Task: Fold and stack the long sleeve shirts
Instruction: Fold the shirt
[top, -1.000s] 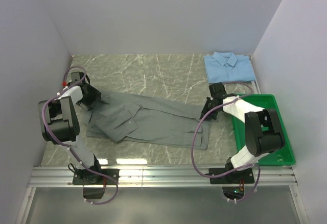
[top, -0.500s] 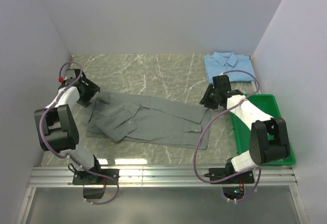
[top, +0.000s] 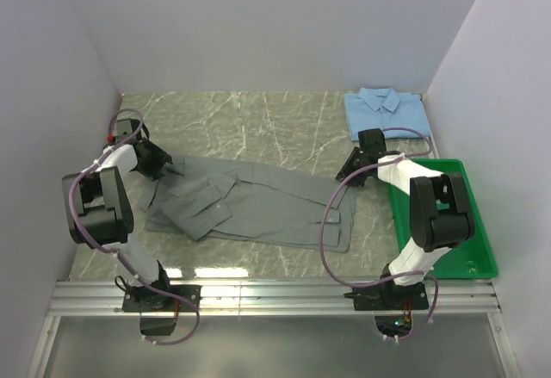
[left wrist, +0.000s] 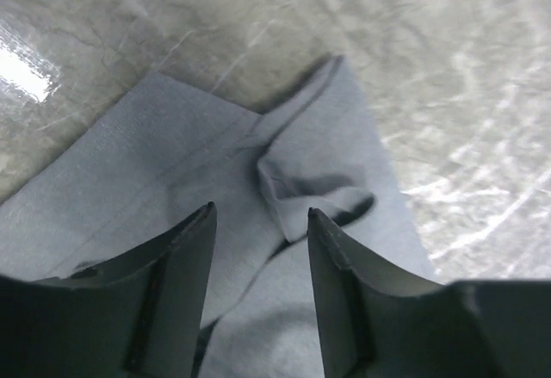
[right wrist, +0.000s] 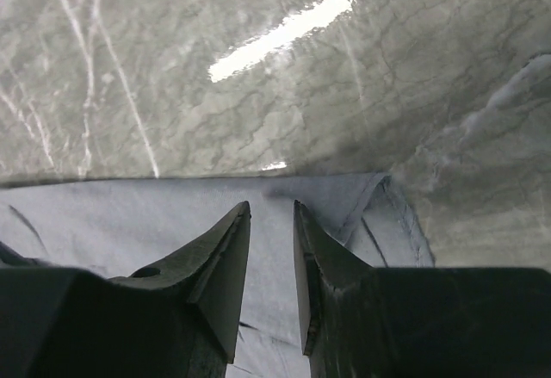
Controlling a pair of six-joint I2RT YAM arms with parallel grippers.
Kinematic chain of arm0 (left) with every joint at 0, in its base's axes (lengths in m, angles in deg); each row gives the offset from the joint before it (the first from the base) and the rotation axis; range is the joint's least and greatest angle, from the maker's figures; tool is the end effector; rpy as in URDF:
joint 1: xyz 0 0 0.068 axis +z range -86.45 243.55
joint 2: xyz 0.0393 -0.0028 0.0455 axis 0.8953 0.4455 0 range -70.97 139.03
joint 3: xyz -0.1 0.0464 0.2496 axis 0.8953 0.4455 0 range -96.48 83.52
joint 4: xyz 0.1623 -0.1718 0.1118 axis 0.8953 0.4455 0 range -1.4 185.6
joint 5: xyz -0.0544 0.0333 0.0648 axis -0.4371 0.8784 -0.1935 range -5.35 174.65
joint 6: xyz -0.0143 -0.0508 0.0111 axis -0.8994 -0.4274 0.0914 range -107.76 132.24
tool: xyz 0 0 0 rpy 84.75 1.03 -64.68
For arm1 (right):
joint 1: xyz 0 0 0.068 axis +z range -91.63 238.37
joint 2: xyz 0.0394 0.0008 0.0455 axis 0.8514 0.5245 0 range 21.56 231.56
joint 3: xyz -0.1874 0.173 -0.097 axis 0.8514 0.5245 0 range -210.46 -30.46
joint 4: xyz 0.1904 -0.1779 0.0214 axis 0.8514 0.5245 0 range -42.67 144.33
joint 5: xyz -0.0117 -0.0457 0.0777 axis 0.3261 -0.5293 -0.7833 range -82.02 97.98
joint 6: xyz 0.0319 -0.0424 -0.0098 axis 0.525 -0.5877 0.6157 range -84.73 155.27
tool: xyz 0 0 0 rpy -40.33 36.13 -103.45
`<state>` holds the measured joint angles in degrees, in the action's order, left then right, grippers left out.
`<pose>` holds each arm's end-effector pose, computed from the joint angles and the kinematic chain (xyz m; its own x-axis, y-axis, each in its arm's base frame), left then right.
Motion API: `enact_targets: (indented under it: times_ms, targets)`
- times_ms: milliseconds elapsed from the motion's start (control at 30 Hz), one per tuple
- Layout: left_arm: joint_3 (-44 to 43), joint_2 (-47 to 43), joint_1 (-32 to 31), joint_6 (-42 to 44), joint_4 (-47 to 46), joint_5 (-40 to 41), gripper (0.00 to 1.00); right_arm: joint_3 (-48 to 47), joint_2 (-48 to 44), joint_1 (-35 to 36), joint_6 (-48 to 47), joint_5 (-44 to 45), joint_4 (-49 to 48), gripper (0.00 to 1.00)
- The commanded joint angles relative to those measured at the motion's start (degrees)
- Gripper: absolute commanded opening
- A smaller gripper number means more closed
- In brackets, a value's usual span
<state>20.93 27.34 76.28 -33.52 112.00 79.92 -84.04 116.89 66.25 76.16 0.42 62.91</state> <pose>0.3404 0.0739 0.1864 -0.4562 -0.8351 -0.3075 -0.7242 0.5492 -0.4171 0.3226 0.0494 0.1660 -0.7654 0.5490 -0.3358 0.3898 0.8106 0.4370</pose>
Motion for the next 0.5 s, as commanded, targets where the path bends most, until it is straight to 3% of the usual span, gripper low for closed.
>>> enact_targets:
  times_ms: [0,233,467]
  targets:
    - [-0.78,2.06,-0.34,0.49,-0.72,0.24,0.50,-1.44,1.17,-0.58,1.48,-1.32,-2.48,0.34]
    - [-0.26,3.74,-0.25,0.85,-1.34,0.60,0.39,-1.79,3.63,-1.20,1.04,-1.59,-2.48,0.33]
    - [-0.78,4.88,-0.16,1.11,0.33,4.46,0.09,-3.63,6.01,-1.90,1.04,-0.89,-1.51,0.33]
